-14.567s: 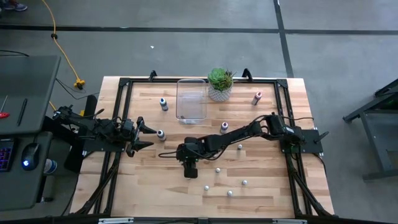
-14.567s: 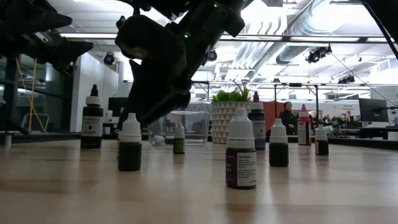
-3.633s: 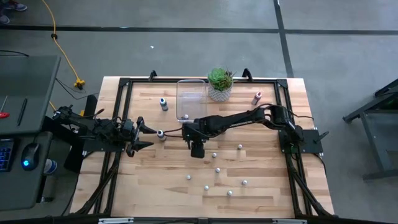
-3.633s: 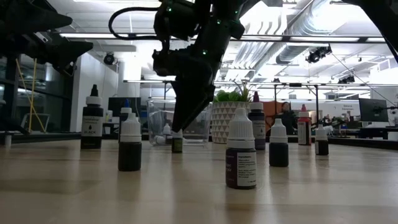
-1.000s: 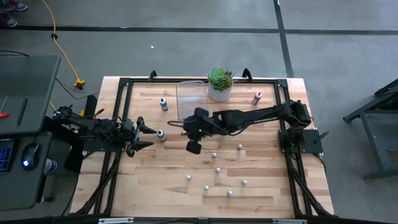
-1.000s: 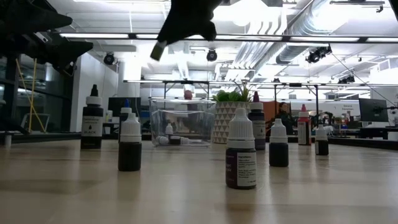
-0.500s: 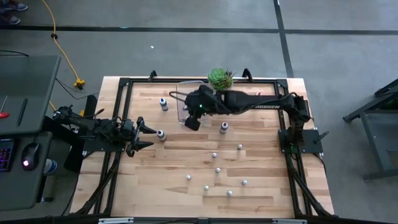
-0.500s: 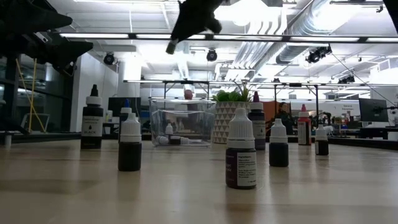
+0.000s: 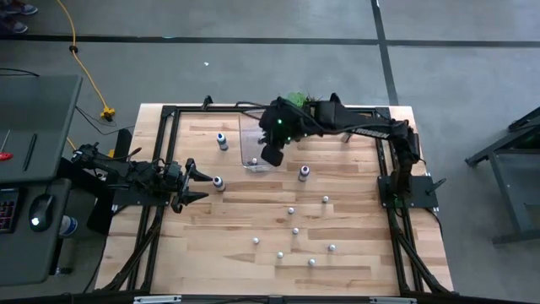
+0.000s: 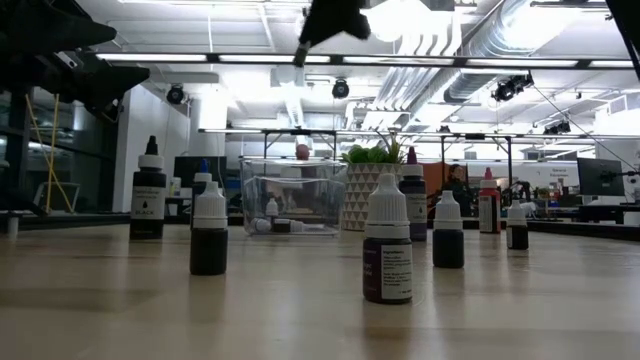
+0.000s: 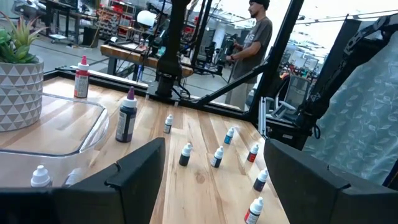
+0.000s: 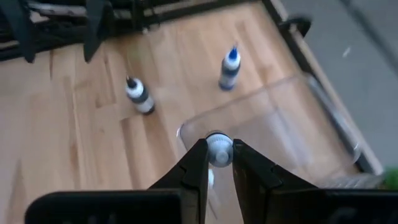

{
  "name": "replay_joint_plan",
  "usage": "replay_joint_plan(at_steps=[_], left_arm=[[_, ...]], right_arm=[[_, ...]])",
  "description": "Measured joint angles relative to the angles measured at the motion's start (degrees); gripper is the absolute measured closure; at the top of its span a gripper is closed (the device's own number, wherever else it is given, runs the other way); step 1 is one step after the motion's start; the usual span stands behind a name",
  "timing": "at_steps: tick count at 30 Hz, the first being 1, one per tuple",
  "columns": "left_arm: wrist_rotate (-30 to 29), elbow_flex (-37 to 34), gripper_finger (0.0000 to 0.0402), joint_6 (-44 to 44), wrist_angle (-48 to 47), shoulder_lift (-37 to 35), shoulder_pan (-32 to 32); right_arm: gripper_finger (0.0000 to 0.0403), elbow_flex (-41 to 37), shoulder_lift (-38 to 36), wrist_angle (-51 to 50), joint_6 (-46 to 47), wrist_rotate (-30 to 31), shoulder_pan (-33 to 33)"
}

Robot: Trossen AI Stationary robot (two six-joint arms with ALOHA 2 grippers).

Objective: Pick & Place food coloring
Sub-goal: Put the small green food coloring bottle into the transparent bin

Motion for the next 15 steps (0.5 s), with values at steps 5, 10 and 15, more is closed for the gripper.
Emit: replay_joint_plan(at_steps=[5, 10, 15], left_arm=[[0.00, 0.00, 0.0130, 0.00, 0.00, 0.00, -0.01], [0.00, 0.00, 0.0130, 0.00, 0.00, 0.01, -0.01], [0.00, 0.00, 0.0130, 0.01, 0.00, 0.01, 0.01]], right_arm=[[0.0351, 0.00, 2.73, -2.55, 0.35, -6.01, -5.06], [0.0352, -0.02, 7.41, -2.09, -1.79, -9.27, -8.08], [0.0347, -0.04, 12.11, -0.25, -3.97, -10.48, -9.38]])
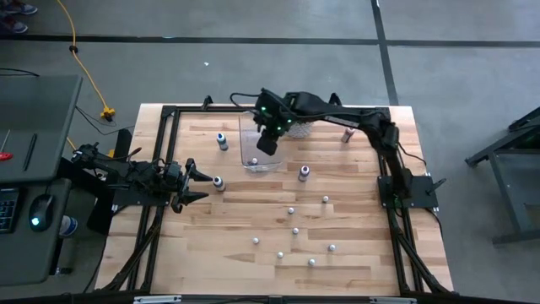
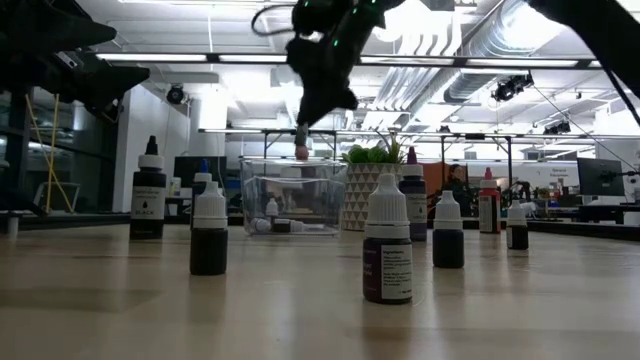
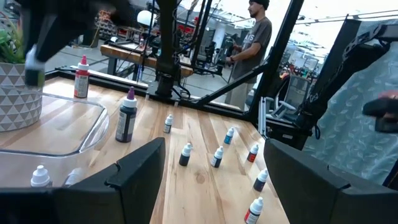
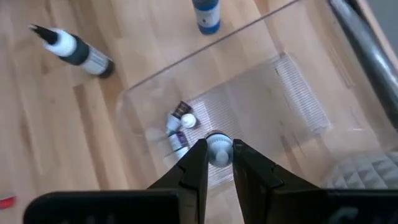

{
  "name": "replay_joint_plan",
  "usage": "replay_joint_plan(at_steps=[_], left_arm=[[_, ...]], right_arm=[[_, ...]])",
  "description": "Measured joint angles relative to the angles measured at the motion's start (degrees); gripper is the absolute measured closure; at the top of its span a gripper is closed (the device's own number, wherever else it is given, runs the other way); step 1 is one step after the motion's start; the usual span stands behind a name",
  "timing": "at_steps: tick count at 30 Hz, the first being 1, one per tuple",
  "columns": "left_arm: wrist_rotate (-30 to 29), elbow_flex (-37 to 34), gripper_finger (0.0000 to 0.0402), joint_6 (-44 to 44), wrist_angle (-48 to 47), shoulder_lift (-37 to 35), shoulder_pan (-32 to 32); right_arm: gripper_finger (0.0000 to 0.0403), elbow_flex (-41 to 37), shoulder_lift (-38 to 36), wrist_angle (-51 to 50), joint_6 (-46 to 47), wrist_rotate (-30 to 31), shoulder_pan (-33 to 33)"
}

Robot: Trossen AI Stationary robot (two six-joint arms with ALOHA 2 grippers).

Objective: Pick & Place food coloring
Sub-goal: Put the small green food coloring bottle into the transparent bin

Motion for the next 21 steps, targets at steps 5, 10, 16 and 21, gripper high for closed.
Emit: replay_joint_plan(at_steps=[5, 10, 16, 21], left_arm=[[0.00, 0.00, 0.0130, -0.01, 0.00, 0.00, -0.01], [0.00, 0.00, 0.0130, -0.01, 0.00, 0.01, 0.00], [0.00, 0.00, 0.0130, -0.01, 0.00, 0.00, -0.02], [0.00, 0.00, 0.0130, -0.01, 0.00, 0.00, -0.01]], right_arm=[[0.0350, 0.00, 4.03, 1.27, -2.36, 0.03, -0.34], [0.0346, 0.00, 7.43, 1.25, -2.72, 0.01, -0.36], [0.0348, -0.02, 10.52, 1.33, -2.72, -0.10, -0.13], [0.0346, -0.07, 12.33, 1.27, -2.59, -0.38, 0.47]])
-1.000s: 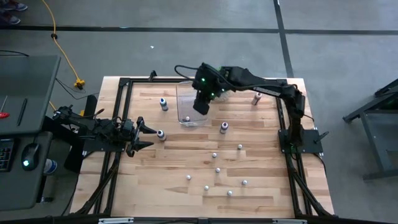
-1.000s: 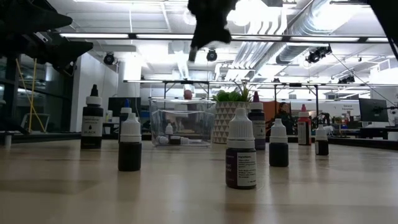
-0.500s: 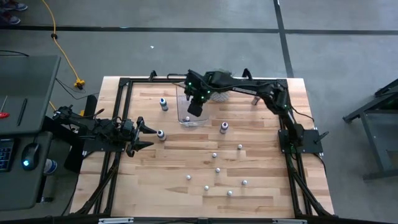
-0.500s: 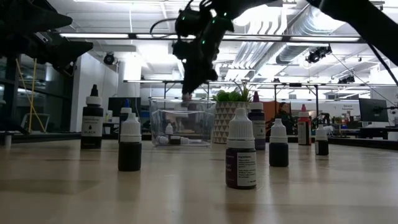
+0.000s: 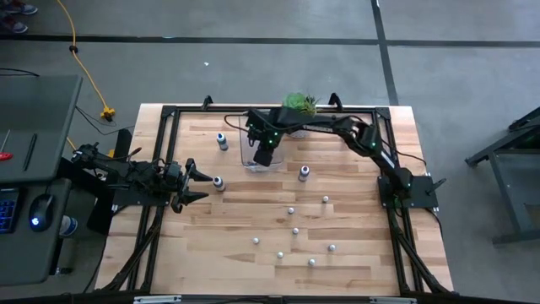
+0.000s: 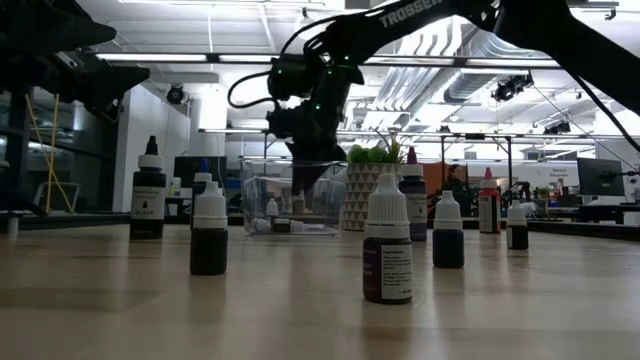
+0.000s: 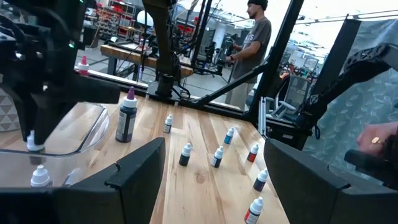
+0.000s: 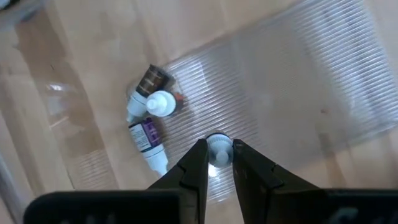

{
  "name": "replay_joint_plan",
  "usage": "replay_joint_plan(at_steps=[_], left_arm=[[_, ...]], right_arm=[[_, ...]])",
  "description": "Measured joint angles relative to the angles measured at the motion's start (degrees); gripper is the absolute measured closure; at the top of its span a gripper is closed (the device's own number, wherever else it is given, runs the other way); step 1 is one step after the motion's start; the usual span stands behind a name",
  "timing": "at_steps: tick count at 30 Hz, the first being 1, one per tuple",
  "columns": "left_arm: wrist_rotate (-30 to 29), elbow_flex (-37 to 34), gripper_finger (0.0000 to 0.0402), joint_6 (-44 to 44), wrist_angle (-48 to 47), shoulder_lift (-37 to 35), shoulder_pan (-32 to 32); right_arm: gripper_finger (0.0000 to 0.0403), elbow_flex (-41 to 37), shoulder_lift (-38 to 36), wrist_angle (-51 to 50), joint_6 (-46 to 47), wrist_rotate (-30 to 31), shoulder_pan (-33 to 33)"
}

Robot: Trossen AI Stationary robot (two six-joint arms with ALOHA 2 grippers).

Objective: Pick & Place food coloring
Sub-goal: Put the small green food coloring bottle into the transparent bin

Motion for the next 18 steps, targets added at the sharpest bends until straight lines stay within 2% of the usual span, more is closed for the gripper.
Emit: replay_joint_plan(at_steps=[4, 11, 18], left_arm=[[0.00, 0.00, 0.0130, 0.00, 0.00, 0.01, -0.01], [0.00, 0.00, 0.0130, 0.00, 0.00, -0.01, -0.01], [0.00, 0.00, 0.0130, 0.00, 0.00, 0.00, 0.00]], right_arm=[[0.0345, 0.00, 0.31, 0.44, -0.70, -0.04, 0.68], [0.0344, 0.00, 0.31, 1.42, -8.46, -0.02, 1.89], [0.0342, -2.53, 0.62, 4.62, -8.72, 0.00, 2.67]])
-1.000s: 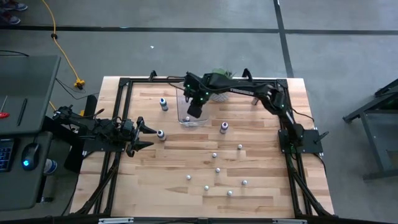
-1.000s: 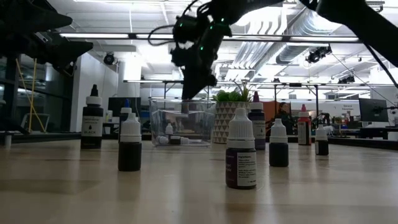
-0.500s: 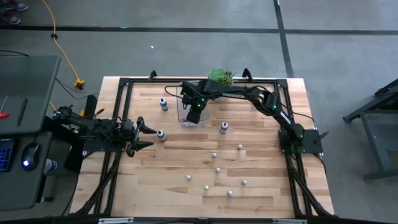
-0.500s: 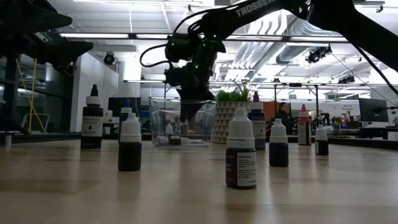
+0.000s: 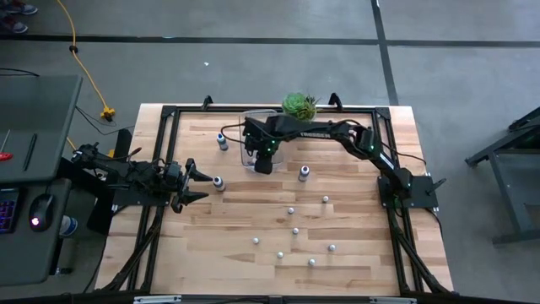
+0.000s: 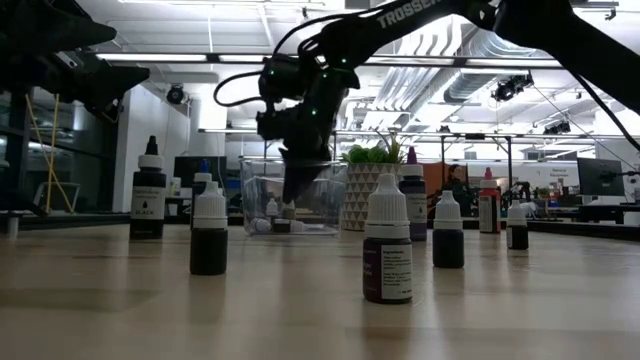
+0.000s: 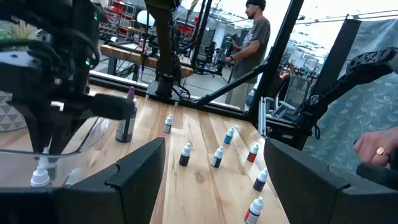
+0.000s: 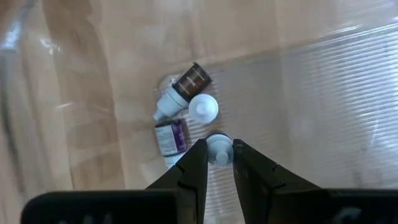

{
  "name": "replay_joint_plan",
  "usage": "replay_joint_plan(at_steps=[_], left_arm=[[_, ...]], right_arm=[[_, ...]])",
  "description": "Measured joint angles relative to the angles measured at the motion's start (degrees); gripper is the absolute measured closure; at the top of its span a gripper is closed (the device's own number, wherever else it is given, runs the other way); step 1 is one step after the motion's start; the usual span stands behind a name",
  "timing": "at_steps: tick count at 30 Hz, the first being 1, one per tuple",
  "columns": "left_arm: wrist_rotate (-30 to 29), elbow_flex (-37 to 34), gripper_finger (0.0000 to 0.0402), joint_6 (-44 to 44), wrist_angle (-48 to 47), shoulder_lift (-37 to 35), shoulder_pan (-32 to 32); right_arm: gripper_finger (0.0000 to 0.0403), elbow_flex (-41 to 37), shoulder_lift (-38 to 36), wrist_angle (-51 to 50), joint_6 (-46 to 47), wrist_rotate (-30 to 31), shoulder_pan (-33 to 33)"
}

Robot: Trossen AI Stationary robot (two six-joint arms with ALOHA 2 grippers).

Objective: Pick & Place food coloring
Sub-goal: Put the small green food coloring bottle into the transparent bin

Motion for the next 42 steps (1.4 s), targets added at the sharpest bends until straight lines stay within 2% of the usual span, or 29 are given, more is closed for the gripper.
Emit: replay_joint_plan(at_steps=[25, 37, 42], left_arm=[[0.00, 0.00, 0.0130, 0.00, 0.00, 0.00, 0.00], [0.00, 0.00, 0.0130, 0.00, 0.00, -0.01, -0.01], [0.00, 0.00, 0.0130, 0.00, 0.00, -0.01, -0.01]], right_arm=[[0.0339, -0.70, 0.00, 1.19, 4.60, -0.78, 0.33], [0.0283, -0.70, 0.00, 1.17, 4.81, -1.73, 0.33], [0.0277, -0.30, 0.00, 0.57, 4.83, 0.18, 0.33]])
